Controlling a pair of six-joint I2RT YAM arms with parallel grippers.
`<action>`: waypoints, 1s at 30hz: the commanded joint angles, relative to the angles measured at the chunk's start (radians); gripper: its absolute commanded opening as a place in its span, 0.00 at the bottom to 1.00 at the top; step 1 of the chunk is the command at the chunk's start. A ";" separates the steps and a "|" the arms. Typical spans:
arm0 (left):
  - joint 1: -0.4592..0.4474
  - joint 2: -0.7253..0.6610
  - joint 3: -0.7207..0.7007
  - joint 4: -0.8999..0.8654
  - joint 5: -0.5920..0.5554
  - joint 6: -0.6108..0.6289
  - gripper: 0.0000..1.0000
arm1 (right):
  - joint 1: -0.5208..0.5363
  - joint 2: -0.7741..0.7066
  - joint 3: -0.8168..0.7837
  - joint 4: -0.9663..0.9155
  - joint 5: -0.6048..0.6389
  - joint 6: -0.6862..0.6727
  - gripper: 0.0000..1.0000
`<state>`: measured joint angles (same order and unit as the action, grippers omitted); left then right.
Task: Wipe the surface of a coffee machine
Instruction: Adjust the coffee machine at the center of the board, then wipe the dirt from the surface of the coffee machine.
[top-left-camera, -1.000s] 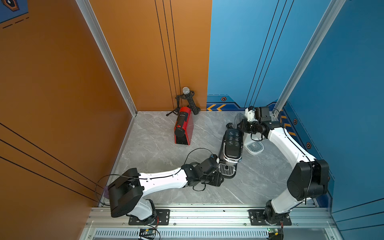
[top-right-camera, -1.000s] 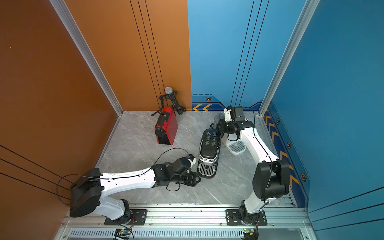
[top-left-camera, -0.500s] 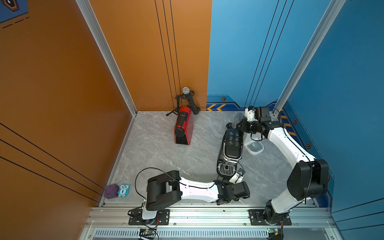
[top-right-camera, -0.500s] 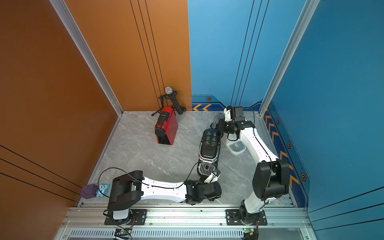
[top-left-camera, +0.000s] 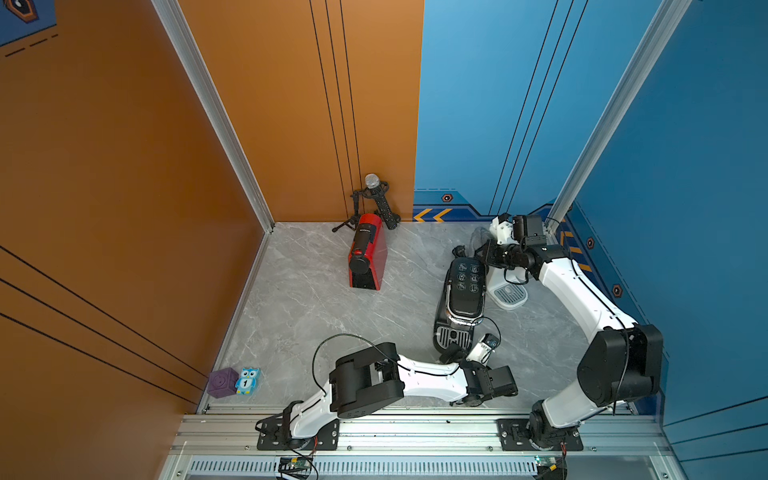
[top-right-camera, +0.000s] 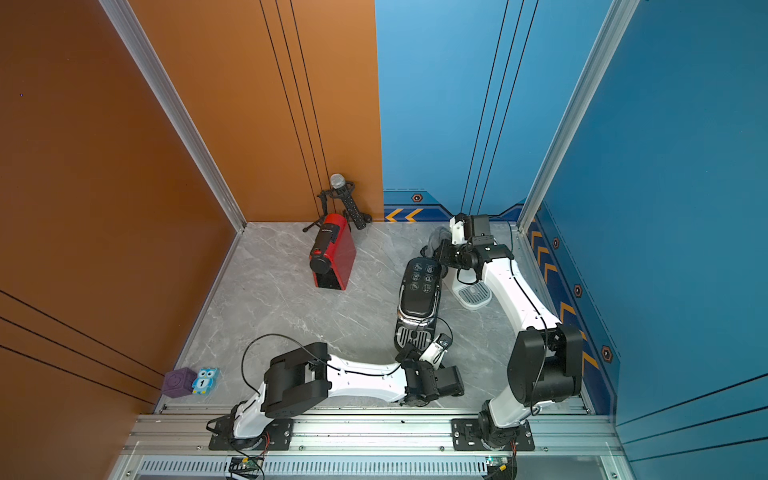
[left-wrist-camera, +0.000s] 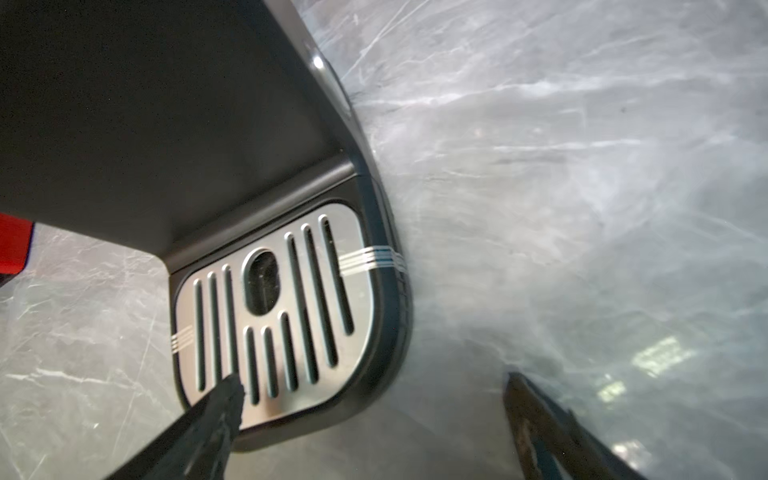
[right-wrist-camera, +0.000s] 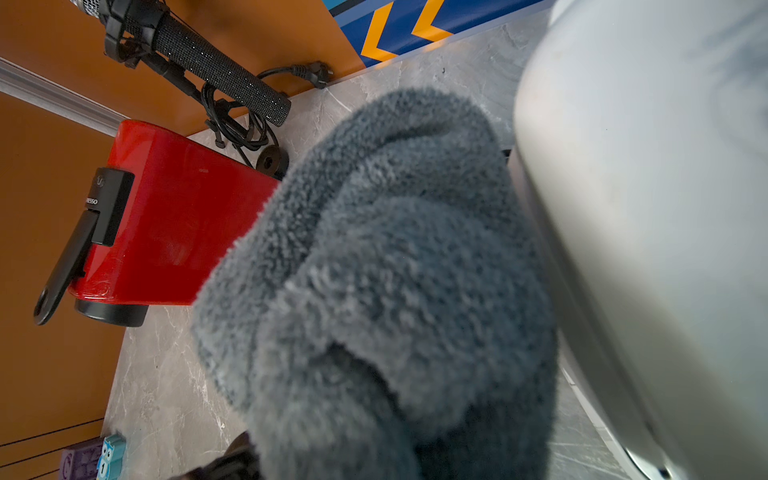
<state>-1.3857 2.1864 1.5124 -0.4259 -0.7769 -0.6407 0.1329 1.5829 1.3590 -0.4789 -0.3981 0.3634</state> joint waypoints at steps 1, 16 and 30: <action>0.068 0.026 -0.047 -0.114 -0.024 -0.106 0.96 | -0.001 -0.029 -0.020 0.008 -0.033 -0.002 0.13; 0.247 -0.169 -0.348 -0.111 -0.025 -0.188 0.96 | -0.012 -0.003 -0.047 0.025 -0.035 0.008 0.13; 0.397 -0.242 -0.346 -0.106 0.024 -0.068 0.98 | 0.003 -0.054 -0.055 0.081 -0.127 0.036 0.13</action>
<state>-1.0008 1.9263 1.1400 -0.4763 -0.7986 -0.7704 0.1253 1.5688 1.3182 -0.4335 -0.4797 0.3824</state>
